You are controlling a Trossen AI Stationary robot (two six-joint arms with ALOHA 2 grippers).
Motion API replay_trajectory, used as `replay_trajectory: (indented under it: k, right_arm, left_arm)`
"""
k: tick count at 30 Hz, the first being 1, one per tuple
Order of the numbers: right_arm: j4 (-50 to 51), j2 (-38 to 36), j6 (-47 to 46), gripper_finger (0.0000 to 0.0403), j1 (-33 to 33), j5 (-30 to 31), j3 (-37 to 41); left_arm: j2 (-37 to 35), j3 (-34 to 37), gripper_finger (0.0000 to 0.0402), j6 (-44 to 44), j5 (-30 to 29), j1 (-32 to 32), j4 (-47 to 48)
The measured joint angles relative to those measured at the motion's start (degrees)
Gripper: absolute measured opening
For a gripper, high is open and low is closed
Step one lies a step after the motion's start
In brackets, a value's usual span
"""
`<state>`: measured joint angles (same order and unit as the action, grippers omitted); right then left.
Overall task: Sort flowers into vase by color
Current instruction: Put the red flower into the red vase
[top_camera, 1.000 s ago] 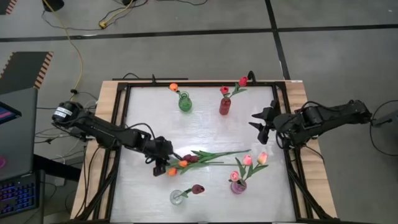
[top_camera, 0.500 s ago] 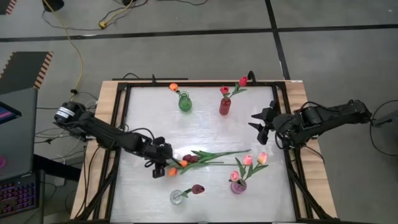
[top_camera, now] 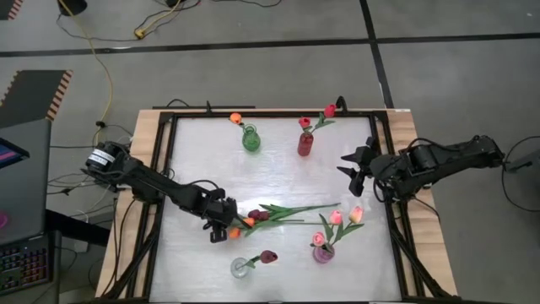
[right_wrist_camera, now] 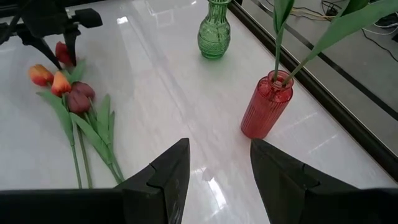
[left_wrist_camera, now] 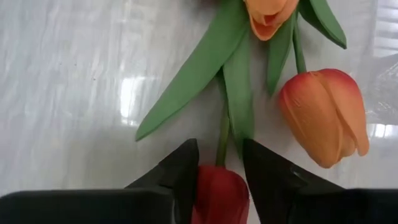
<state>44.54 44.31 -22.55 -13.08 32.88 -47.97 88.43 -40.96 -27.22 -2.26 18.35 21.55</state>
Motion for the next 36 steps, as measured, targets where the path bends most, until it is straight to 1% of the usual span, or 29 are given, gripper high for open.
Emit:
replay_trajectory:
  k: [9,13,17,24,28,32,36]
  right_arm:
    - [0.0,0.0,0.0,0.0195,0.0,0.0,0.0]
    - [0.0,0.0,0.0,0.0195,0.0,0.0,0.0]
    - [0.0,0.0,0.0,0.0195,0.0,0.0,0.0]
    - [0.0,0.0,0.0,0.0195,0.0,0.0,0.0]
    - [0.0,0.0,0.0,0.0195,0.0,0.0,0.0]
    - [0.0,0.0,0.0,0.0195,0.0,0.0,0.0]
    - [0.0,0.0,0.0,0.0195,0.0,0.0,0.0]
  left_arm:
    - [-0.4,0.1,0.0032,0.0,-0.4,0.0,0.5]
    - [-0.4,0.1,0.0011,0.0,0.3,-0.1,0.5]
    - [-0.4,0.1,0.0020,1.4,0.4,-0.1,0.4]
    - [-0.4,0.2,0.0078,4.4,0.1,-0.1,-0.2]
    - [-0.3,0.3,0.0102,5.3,-0.1,-0.1,-1.2]
    - [-0.1,0.3,0.0104,6.4,-0.3,-0.1,-1.4]
    - [0.8,0.2,0.0082,6.6,-0.7,-0.1,-1.5]
